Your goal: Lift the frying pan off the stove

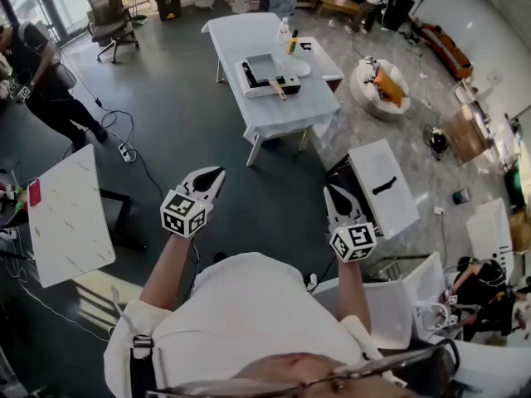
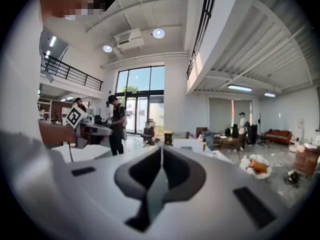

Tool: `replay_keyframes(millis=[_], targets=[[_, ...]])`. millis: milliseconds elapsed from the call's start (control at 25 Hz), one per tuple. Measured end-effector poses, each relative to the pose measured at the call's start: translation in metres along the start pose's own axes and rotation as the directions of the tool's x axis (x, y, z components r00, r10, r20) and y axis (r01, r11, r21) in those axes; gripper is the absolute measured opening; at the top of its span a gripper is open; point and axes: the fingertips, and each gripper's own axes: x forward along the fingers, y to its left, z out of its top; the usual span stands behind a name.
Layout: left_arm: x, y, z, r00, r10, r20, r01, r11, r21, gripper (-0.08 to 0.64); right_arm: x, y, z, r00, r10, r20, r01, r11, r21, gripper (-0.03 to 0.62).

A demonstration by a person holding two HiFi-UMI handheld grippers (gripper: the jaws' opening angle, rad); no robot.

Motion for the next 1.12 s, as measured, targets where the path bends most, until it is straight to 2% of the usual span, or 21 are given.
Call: replay_keyframes(millis=[600,840,1120], targets=[[0.002,0.003,-0.004,1.000,-0.022,-0.013,0.022,1.000,-0.008,0.030,0.008,0.013,0.004,1.000,0.012,-0.013,-0.012,1.000,-0.025,0.037],[0.000,0.008,-0.005,0.998,-0.060,-0.013,0.060,0.998,-0.013,0.031,0.017,0.028,0.004,1.000,0.011,-0.025,-0.012,0.999,-0.034,0.037],[-0.008,0.022,-0.007,0.994,-0.106,-0.033,0.105,0.994,-0.008,0.030,0.025,0.049,0.006,0.999,-0.027,-0.030,0.027,1.000,-0.002,0.037]])
